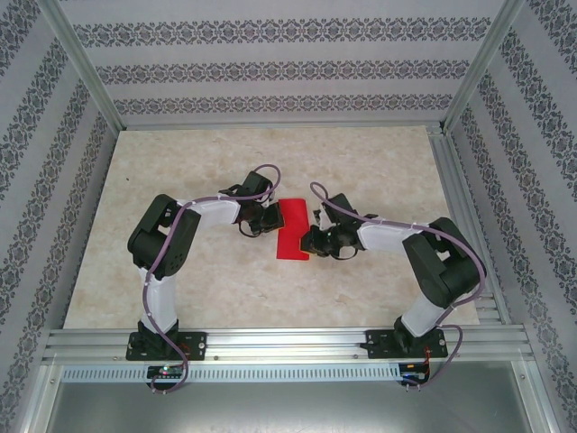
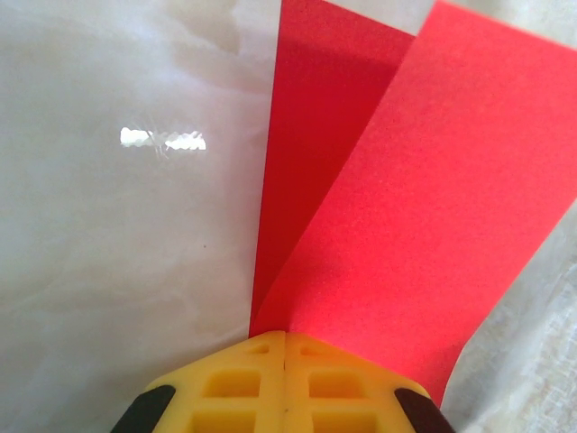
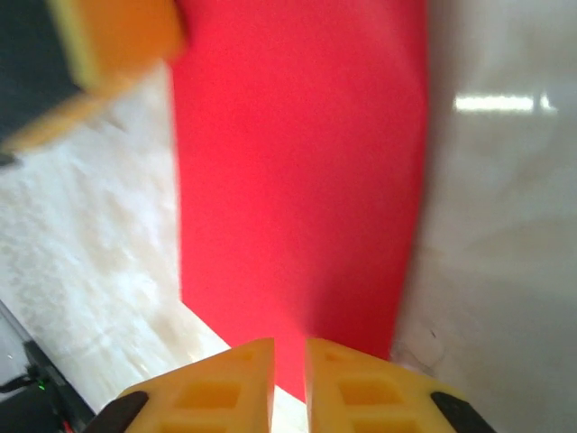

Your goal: Fold a paper plane with a square sheet of paper (pick it up from the middle)

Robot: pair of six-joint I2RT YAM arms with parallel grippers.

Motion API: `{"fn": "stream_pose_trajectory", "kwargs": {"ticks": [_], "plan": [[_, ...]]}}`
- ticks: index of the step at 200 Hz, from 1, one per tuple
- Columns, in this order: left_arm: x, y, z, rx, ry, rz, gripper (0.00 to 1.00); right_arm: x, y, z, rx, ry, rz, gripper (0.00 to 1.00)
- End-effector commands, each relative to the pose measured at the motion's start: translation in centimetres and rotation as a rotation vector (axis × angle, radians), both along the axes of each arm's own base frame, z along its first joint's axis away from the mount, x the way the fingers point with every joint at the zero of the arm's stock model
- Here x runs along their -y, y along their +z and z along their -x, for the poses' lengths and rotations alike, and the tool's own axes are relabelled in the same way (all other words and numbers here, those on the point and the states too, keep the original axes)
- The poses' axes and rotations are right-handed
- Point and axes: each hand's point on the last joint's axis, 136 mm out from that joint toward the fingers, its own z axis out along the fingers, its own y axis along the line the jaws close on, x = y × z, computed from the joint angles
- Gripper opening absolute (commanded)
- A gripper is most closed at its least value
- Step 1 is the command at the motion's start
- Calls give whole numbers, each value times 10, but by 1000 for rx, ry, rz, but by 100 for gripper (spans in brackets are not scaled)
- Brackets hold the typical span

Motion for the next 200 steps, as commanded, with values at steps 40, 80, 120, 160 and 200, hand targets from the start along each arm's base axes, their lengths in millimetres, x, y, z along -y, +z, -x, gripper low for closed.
{"fn": "stream_pose_trajectory", "kwargs": {"ticks": [40,80,120,160,200], "plan": [[-29,-47,29,-110,16,-173,5,-15,21,-94,159,-85,-46,18],[-29,-46,29,-111,11,-178,5,-5,0,-108,134,-128,-5,18],[-29,-47,30,-115,4,-180,5,18,-32,-102,74,-188,60,18],[-27,-48,30,-118,0,-173,5,24,-24,-106,83,-208,49,18],[-27,-45,29,-111,-4,-171,5,2,27,-119,191,-161,-47,20]]}}
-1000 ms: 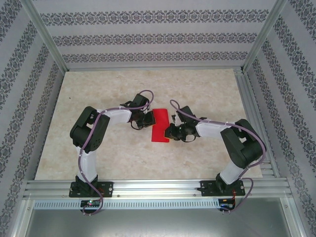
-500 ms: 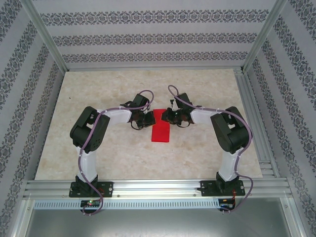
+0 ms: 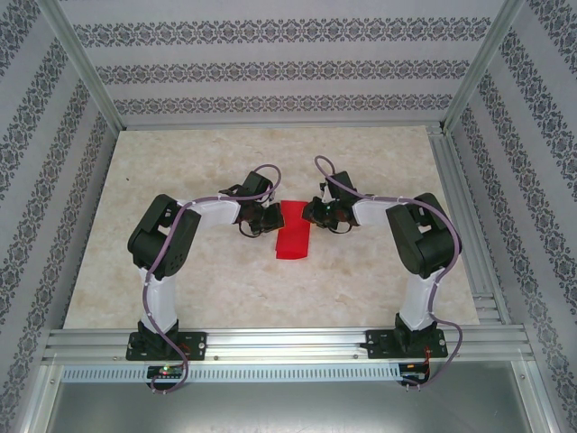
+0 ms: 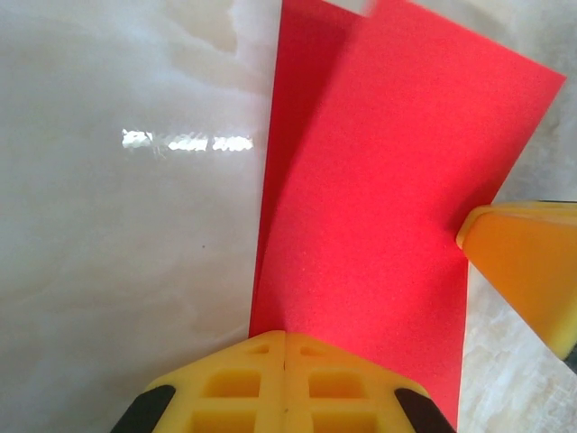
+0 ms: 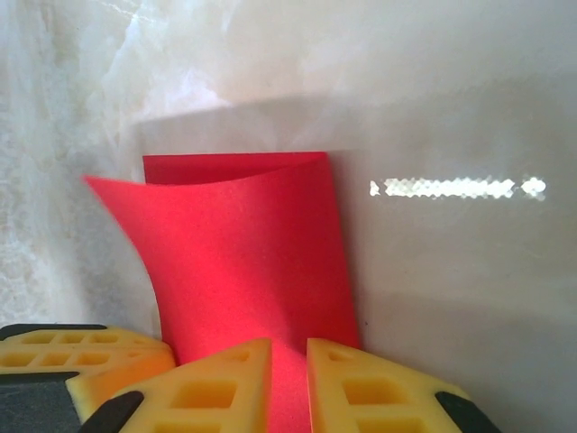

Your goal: Fold a paper plane with a square sheet of paper (pick it up from the middle)

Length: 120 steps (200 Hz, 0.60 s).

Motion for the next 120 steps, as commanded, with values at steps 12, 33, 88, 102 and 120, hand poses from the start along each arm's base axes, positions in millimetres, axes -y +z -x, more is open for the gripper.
{"fn": "stream_pose_trajectory", "kwargs": {"ticks": [12,33,88,102,120], "plan": [[-28,-46,28,-116,3,-168,5,-15,44,-16,118,28,-50,20],[-28,-46,29,-119,2,-168,5,-15,34,-21,101,24,-37,21],[-29,-46,30,-120,-11,-176,5,-15,8,-40,52,36,-12,20],[-30,-46,31,-121,-13,-177,5,-8,-3,-43,34,23,8,20],[-29,-47,32,-122,-16,-178,5,-1,-11,-46,27,8,27,19]]}}
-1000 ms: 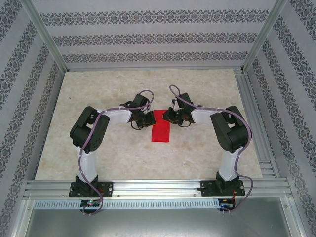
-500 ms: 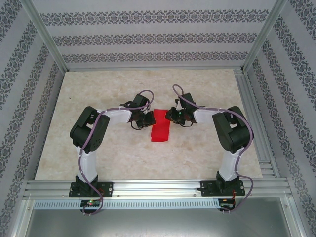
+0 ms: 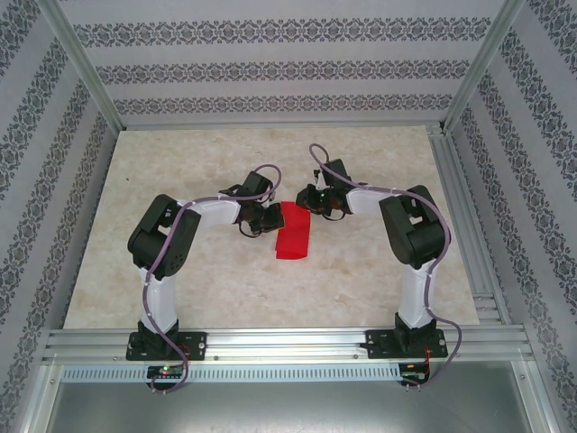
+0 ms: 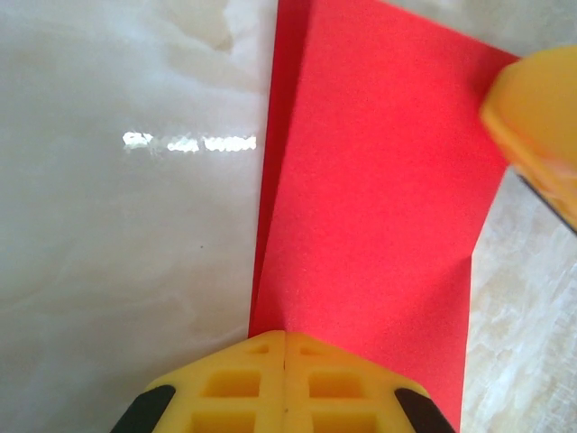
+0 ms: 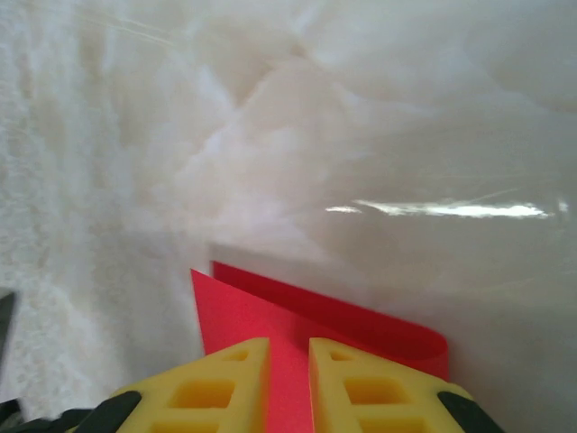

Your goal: Fold a paper plane with a square sheet of paper (pick it up from the middle)

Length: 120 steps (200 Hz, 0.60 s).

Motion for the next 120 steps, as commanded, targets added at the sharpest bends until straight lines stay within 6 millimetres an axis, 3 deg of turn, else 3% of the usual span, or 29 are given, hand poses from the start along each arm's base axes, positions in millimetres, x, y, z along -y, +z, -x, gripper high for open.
{"fn": "stream_pose_trajectory", "kwargs": {"ticks": [1,24,64,120], "plan": [[-30,-47,32,-127,-5,-175,5,13,-12,-6,-16,-8,37,19],[-29,-47,32,-129,-8,-173,5,14,-4,-12,3,0,43,20],[-28,-46,32,-127,-9,-172,5,6,42,-8,77,23,-7,21],[-26,-47,32,-126,-8,-171,5,-7,23,43,-4,74,-25,21]]}}
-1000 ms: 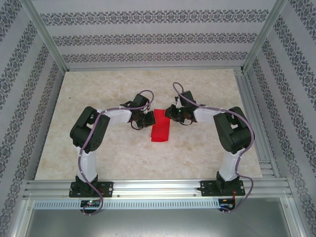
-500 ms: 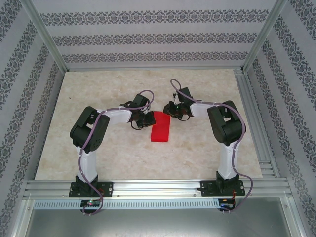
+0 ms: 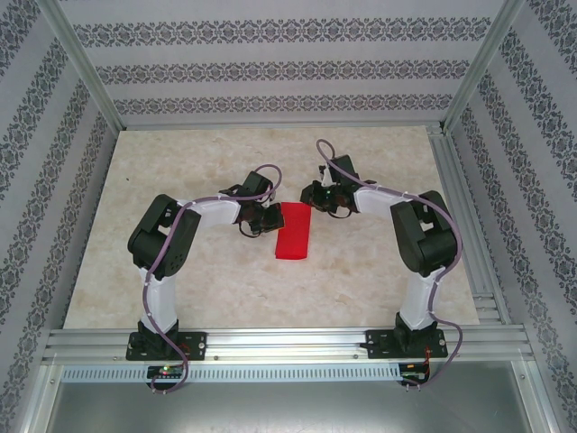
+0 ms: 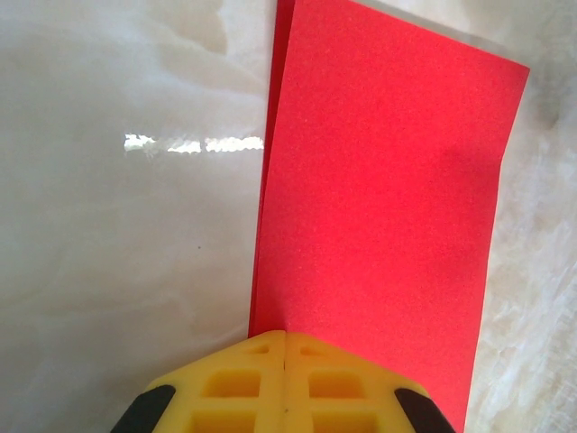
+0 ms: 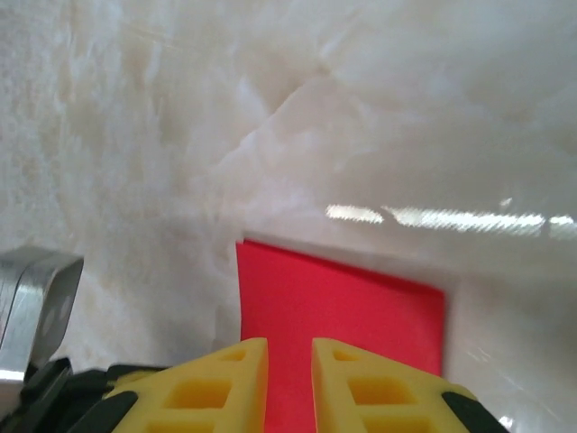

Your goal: Fold a paper plane with a square sheet of paper (pick it up from the middle)

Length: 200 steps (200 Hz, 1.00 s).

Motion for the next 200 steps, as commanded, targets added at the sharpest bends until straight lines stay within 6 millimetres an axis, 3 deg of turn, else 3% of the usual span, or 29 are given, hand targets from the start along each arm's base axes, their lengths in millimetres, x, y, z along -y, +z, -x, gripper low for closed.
{"fn": "stream_pose_trajectory", "kwargs": {"ticks": [1,46,78,108,161,200], "plan": [[-26,-46,31,-130,2,-169,5,-12,-11,31,-47,51,-12,21],[-25,-43,30,-125,7,-167,5,-18,-26,79,-170,58,-30,20],[-24,-40,28,-113,4,-165,5,-18,-43,93,-229,42,-27,18],[-21,-30,24,-92,0,-151,5,-15,-51,89,-233,38,-9,17],[-1,30,9,31,-24,-17,13,-23,-47,78,-159,156,4,17],[5,35,5,47,-43,6,16,-36,-38,65,-124,271,-61,17]]}}
